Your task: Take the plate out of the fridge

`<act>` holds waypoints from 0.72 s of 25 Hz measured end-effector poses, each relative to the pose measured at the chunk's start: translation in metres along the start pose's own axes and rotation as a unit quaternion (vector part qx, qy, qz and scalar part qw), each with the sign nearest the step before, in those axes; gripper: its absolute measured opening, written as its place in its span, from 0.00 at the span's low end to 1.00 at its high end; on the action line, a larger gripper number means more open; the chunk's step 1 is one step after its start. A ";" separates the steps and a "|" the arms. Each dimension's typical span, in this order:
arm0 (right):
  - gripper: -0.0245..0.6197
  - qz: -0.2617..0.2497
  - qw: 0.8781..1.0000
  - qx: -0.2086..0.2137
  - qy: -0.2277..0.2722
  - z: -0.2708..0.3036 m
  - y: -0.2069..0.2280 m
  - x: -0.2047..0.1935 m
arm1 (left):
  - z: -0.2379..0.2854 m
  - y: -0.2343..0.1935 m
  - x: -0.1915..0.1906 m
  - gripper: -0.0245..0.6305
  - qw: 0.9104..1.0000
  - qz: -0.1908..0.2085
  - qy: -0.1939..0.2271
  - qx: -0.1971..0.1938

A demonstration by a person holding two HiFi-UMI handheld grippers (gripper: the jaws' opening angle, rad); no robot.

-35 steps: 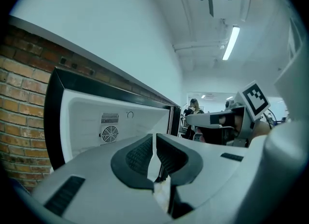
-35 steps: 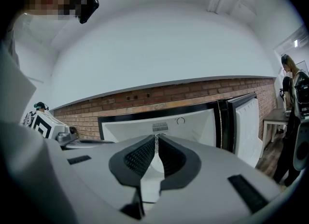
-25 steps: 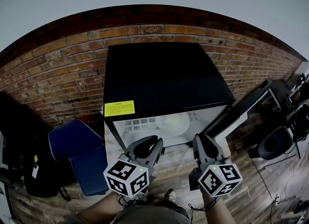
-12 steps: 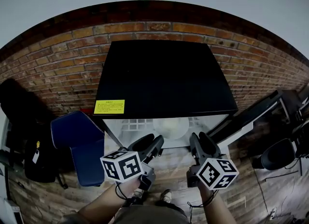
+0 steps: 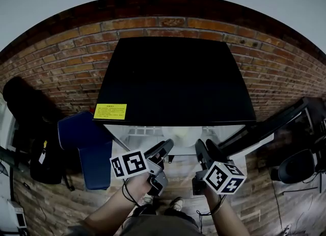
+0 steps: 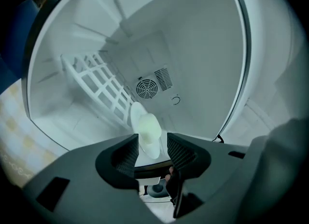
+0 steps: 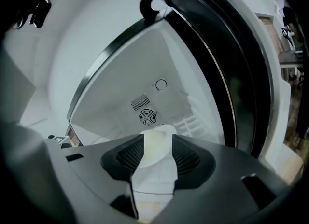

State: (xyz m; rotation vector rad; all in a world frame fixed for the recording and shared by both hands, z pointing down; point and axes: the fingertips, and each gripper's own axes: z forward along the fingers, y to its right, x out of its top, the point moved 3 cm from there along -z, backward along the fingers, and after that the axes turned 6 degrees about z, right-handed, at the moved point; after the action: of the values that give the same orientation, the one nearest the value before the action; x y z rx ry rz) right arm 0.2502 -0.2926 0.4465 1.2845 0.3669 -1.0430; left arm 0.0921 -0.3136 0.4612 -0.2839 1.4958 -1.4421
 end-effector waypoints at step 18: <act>0.30 0.209 0.975 0.046 -0.066 0.041 0.008 -0.041 | 0.028 -0.029 -0.010 0.30 0.990 -0.141 -0.022 -0.020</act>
State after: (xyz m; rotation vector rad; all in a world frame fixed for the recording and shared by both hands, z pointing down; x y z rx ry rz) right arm 0.2224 -0.3131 0.4942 1.2965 -0.0563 -0.7855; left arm 0.1049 -0.3312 0.4961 -0.5669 1.4944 -1.6163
